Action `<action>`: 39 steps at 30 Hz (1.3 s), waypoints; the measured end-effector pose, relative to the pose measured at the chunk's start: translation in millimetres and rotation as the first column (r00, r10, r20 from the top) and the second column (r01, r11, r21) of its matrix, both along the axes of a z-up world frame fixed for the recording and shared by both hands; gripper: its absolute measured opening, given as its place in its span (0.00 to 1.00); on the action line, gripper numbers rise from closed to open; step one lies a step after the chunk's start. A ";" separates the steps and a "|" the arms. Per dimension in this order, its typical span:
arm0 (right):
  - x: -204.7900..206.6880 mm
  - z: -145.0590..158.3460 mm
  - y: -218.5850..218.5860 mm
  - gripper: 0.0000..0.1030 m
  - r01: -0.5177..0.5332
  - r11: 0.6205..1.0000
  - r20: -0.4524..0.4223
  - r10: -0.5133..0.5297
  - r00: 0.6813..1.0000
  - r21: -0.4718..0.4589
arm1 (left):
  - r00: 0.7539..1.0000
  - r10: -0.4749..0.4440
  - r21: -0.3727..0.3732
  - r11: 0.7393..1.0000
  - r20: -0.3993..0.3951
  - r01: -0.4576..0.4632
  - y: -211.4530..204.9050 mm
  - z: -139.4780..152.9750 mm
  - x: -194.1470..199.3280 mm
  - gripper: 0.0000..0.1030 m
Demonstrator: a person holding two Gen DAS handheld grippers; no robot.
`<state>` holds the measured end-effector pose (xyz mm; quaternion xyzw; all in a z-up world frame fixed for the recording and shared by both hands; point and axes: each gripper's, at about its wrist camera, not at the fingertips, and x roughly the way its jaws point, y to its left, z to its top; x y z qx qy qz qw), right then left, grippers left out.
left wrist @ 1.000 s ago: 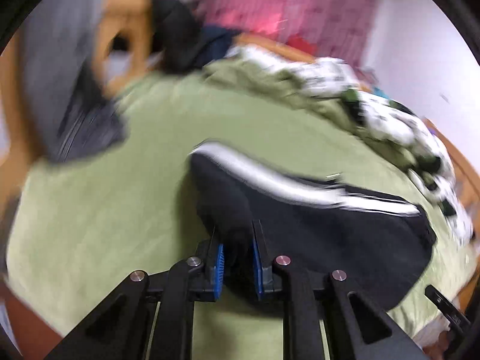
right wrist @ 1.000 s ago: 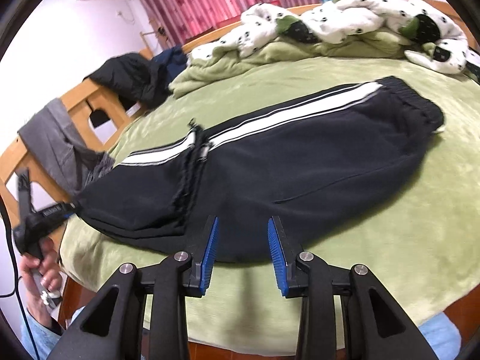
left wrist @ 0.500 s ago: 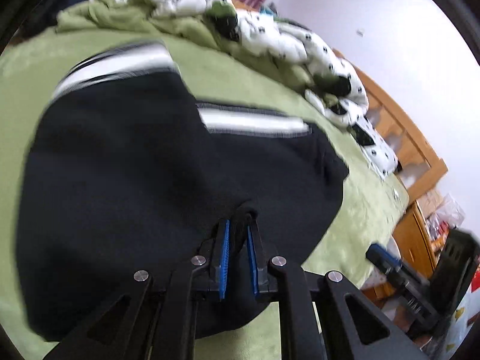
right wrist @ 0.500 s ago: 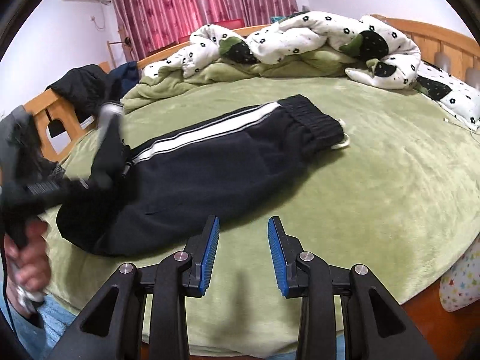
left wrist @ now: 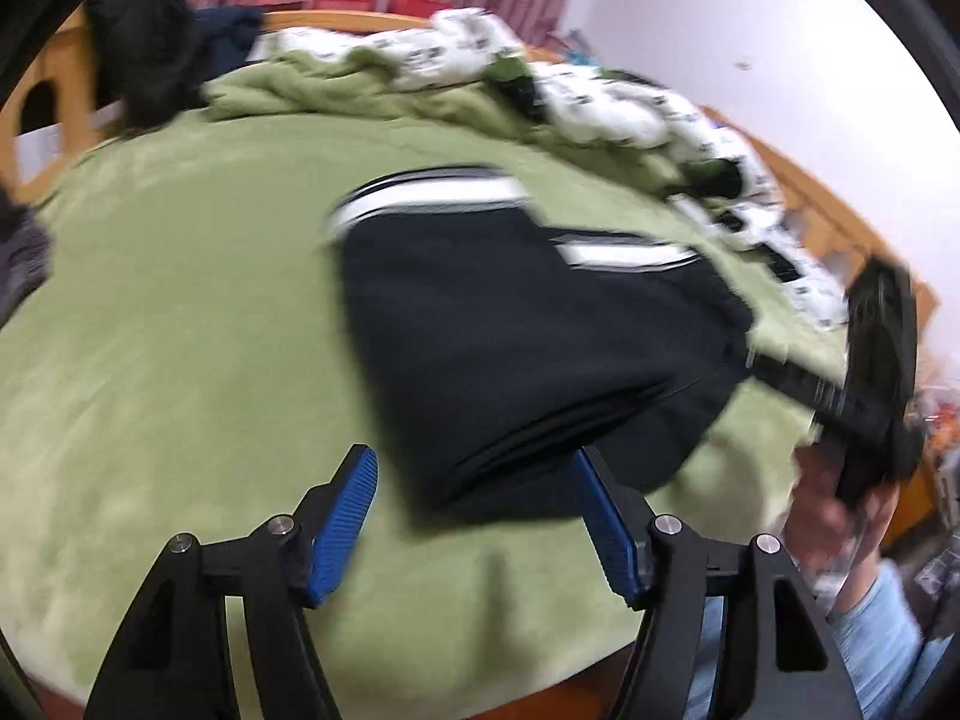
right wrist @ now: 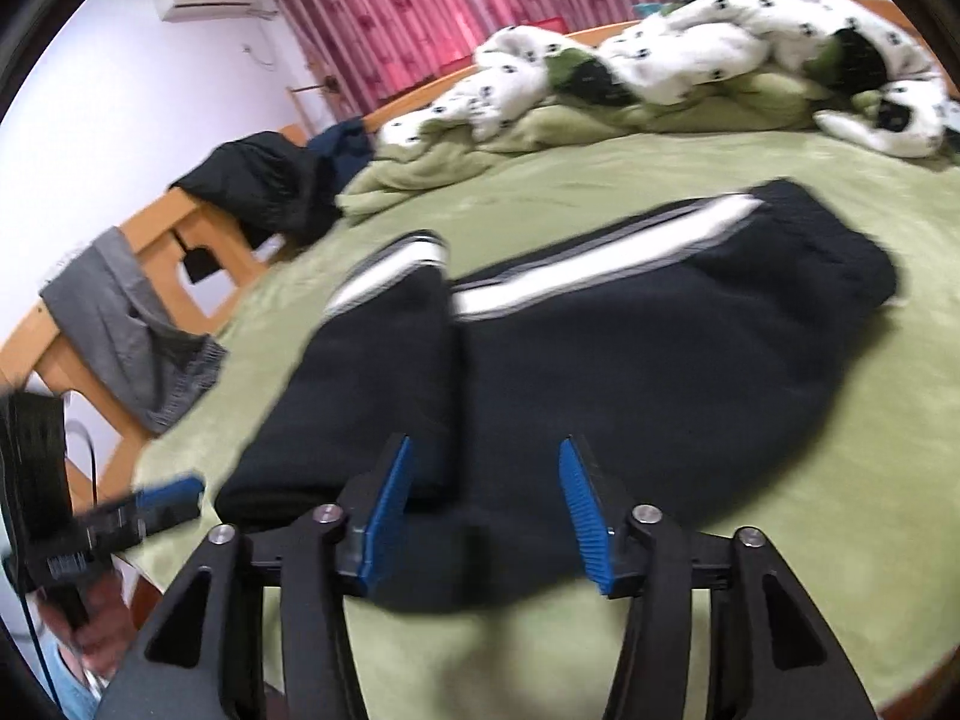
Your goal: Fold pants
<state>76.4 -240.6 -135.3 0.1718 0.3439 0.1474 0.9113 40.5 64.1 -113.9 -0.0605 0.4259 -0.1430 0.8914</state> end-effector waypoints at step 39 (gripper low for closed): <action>61.1 -5.7 -181.4 0.16 0.084 0.968 0.026 -0.080 0.996 -0.237 | 1.000 -0.025 -0.042 0.999 -0.015 0.024 -140.6 -56.3 23.8 0.66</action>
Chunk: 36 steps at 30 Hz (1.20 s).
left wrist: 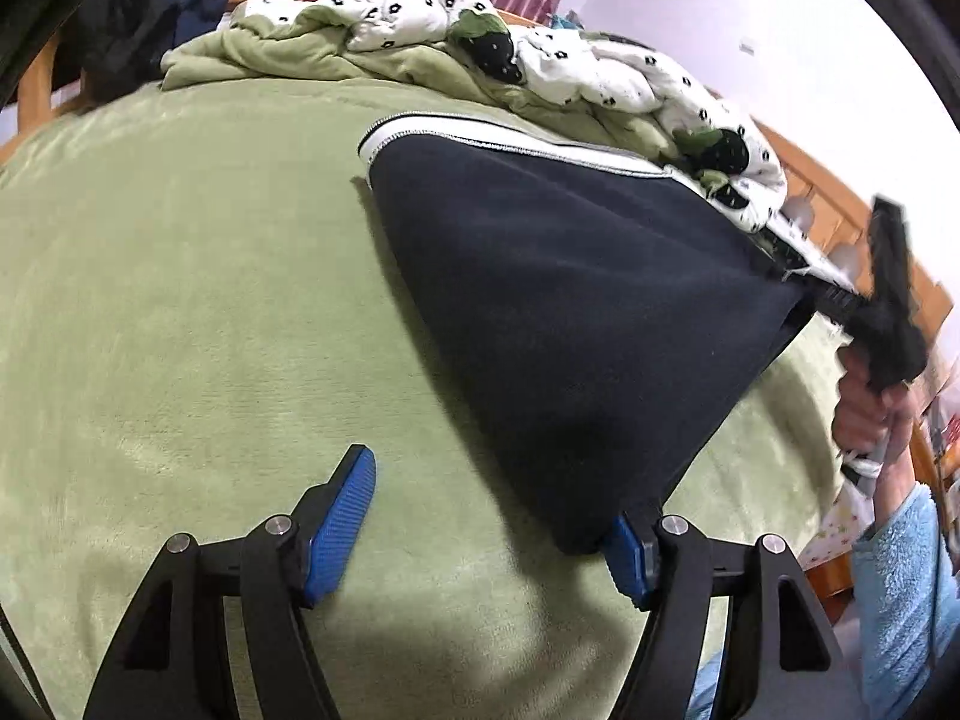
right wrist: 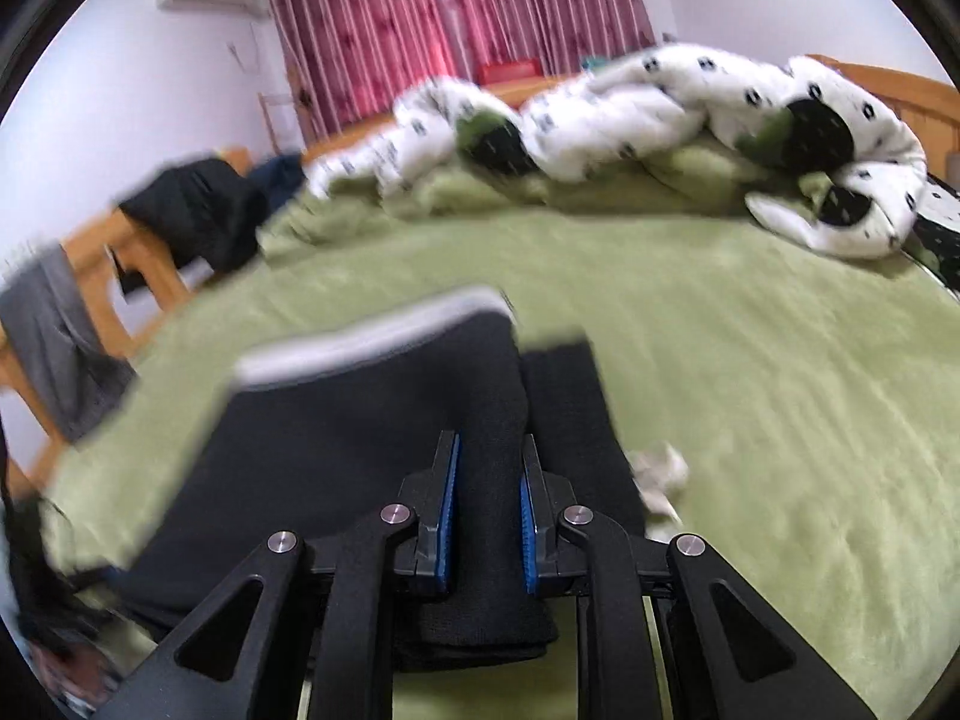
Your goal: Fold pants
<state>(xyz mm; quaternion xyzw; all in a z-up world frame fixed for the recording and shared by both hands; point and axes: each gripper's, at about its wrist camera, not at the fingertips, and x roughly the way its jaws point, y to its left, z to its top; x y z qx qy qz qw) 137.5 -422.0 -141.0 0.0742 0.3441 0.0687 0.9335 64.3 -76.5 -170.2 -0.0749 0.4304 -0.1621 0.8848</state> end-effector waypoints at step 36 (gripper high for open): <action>-18.9 -18.7 -45.7 0.16 0.181 0.977 -0.041 -0.178 0.983 0.116 | 0.995 -0.098 0.098 0.990 -0.010 0.098 -14.6 4.5 -8.2 0.69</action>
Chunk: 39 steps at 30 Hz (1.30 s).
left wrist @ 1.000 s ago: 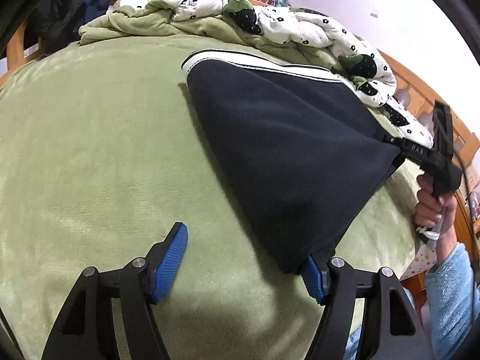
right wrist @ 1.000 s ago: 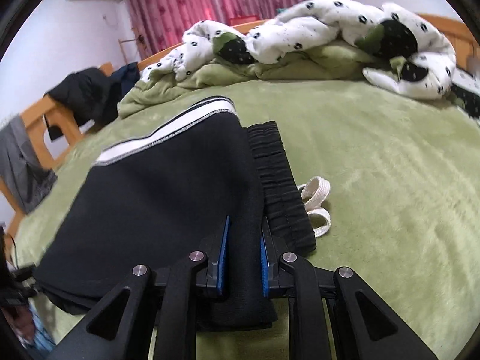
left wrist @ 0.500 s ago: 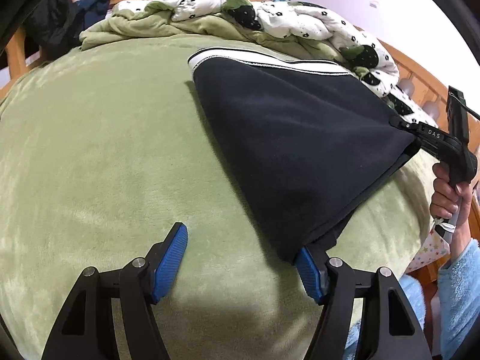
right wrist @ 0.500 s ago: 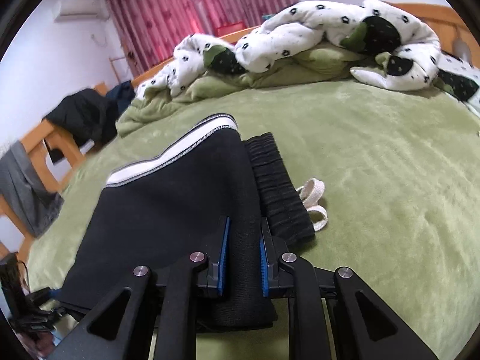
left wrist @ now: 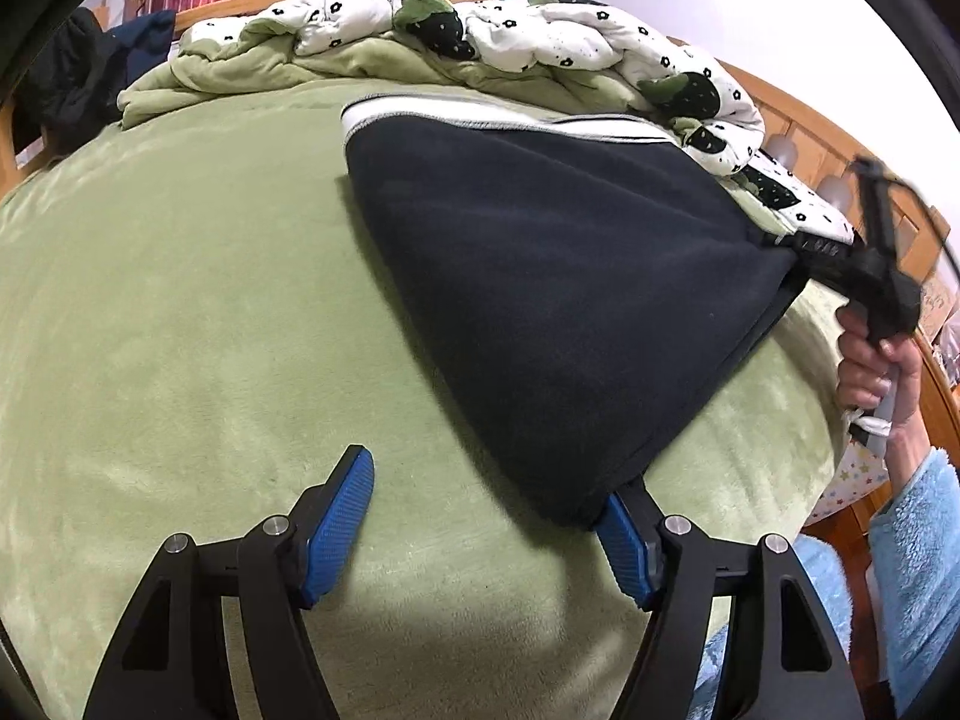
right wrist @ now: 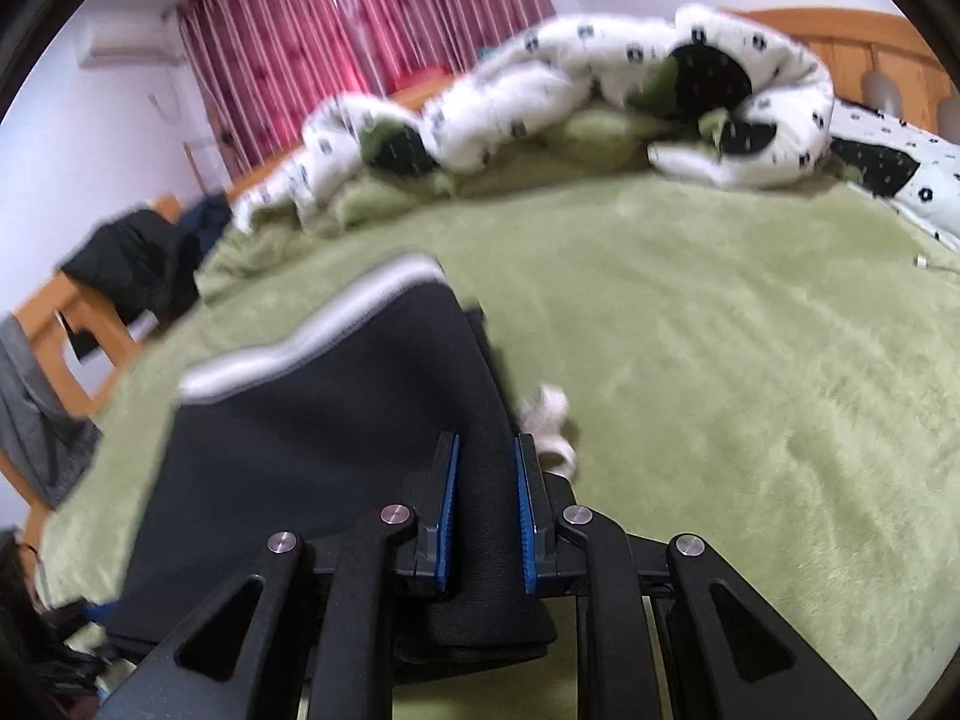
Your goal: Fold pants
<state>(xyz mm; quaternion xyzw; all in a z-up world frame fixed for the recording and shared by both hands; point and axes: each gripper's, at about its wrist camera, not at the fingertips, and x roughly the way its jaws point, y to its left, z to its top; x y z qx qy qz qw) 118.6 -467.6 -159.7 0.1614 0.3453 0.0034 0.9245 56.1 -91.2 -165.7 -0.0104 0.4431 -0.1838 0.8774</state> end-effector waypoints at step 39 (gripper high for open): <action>-22.7 23.6 12.9 0.50 -0.048 0.993 -0.019 0.046 0.999 -0.106 | 1.000 0.014 -0.089 0.996 0.011 -0.013 20.7 21.1 -30.4 0.63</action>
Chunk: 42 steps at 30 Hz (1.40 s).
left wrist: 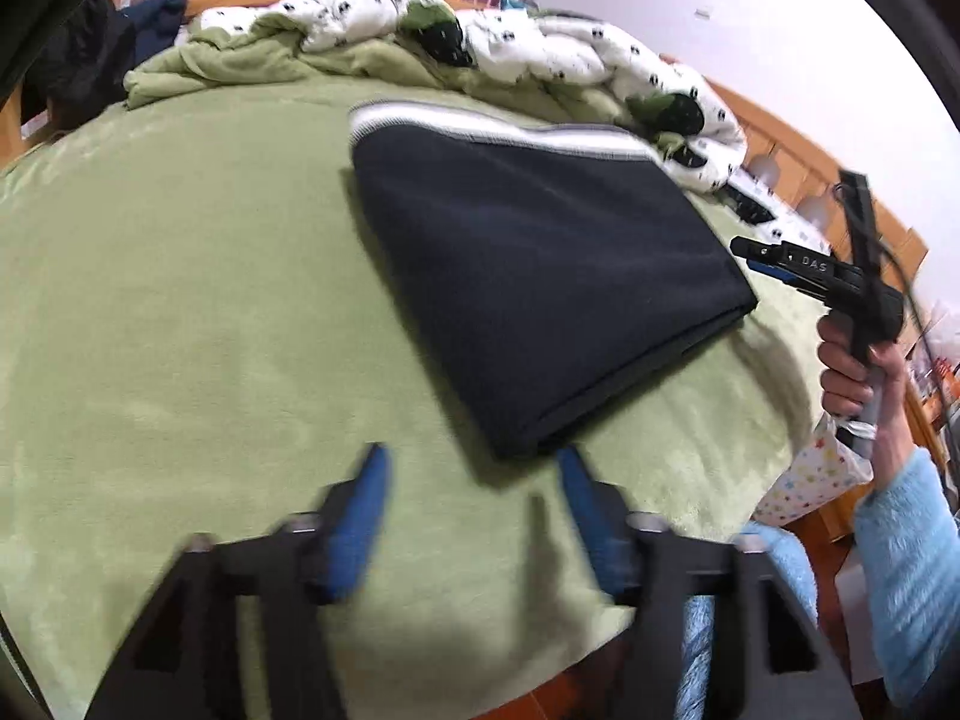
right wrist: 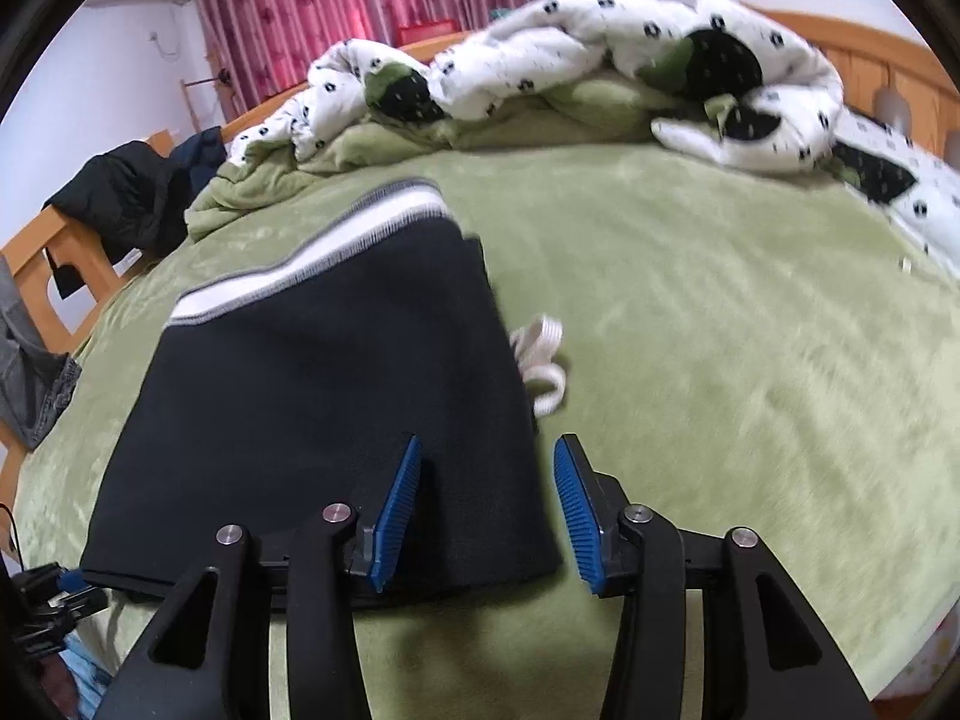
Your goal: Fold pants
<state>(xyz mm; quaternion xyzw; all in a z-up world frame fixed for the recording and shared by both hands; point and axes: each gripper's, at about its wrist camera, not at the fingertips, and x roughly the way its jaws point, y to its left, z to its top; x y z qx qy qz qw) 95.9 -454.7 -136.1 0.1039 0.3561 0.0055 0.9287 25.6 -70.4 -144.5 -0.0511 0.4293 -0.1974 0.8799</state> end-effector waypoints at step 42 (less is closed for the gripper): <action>98.1 47.9 81.3 0.21 -0.176 0.936 -0.064 0.205 0.977 0.305 | 0.996 0.047 -0.385 0.920 -0.073 -0.072 48.7 39.3 159.0 0.12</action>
